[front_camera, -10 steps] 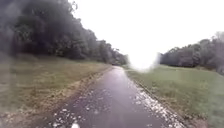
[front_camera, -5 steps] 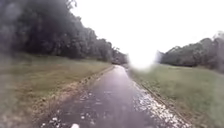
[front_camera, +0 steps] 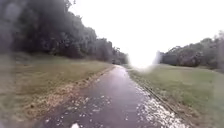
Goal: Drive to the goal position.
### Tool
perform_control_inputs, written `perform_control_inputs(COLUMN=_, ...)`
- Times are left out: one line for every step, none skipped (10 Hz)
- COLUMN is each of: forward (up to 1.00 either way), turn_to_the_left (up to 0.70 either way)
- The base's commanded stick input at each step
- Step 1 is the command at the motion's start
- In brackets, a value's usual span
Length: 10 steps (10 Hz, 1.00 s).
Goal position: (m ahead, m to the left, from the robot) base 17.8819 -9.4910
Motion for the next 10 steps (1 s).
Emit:
perform_control_inputs(forward=0.5, turn_to_the_left=0.0)
perform_control_inputs(forward=0.5, turn_to_the_left=0.0)
perform_control_inputs(forward=0.5, turn_to_the_left=0.0)
perform_control_inputs(forward=0.5, turn_to_the_left=0.0)
perform_control_inputs(forward=0.5, turn_to_the_left=0.0)
perform_control_inputs(forward=0.5, turn_to_the_left=0.0)
perform_control_inputs(forward=0.5, turn_to_the_left=0.0)
perform_control_inputs(forward=0.5, turn_to_the_left=0.0)
perform_control_inputs(forward=0.5, turn_to_the_left=0.0)
perform_control_inputs(forward=0.5, turn_to_the_left=0.0)
